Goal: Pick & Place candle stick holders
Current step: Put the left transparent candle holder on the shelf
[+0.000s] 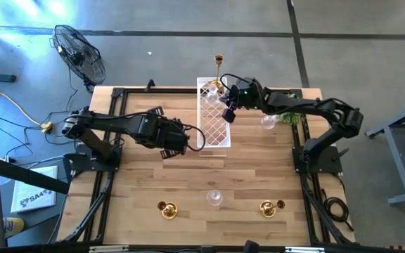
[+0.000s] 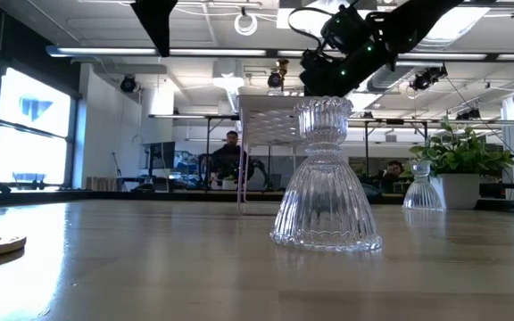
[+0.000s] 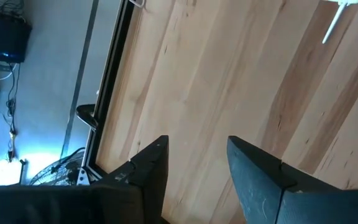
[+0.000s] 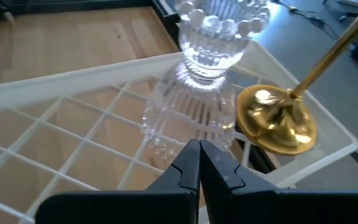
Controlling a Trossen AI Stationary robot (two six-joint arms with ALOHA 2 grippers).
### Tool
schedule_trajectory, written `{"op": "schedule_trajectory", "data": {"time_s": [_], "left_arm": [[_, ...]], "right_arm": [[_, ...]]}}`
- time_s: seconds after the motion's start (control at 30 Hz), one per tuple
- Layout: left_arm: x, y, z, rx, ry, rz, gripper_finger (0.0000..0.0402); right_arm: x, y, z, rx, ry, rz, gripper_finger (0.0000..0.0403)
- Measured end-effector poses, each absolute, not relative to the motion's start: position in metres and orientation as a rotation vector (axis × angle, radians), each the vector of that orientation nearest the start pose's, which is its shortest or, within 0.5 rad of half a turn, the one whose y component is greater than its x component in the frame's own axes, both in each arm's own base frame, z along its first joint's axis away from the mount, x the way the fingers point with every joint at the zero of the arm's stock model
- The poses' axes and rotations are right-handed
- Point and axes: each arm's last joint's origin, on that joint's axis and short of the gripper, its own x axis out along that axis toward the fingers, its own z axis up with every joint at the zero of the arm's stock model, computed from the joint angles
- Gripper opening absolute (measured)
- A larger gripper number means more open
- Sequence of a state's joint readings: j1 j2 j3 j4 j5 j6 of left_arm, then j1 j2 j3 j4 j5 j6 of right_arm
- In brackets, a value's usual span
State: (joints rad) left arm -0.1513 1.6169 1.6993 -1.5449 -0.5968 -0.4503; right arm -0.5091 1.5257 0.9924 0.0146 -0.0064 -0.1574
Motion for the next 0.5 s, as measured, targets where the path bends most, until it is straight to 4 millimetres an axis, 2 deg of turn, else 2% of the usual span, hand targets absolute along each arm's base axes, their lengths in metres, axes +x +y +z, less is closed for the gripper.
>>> {"op": "schedule_trajectory", "data": {"time_s": [0.5], "left_arm": [[0.2807,-0.0264,0.3559,0.162,1.238,0.65,0.0156]], "right_arm": [[0.2928,-0.165,0.2457,-0.032,0.539,-0.5,0.0]]}}
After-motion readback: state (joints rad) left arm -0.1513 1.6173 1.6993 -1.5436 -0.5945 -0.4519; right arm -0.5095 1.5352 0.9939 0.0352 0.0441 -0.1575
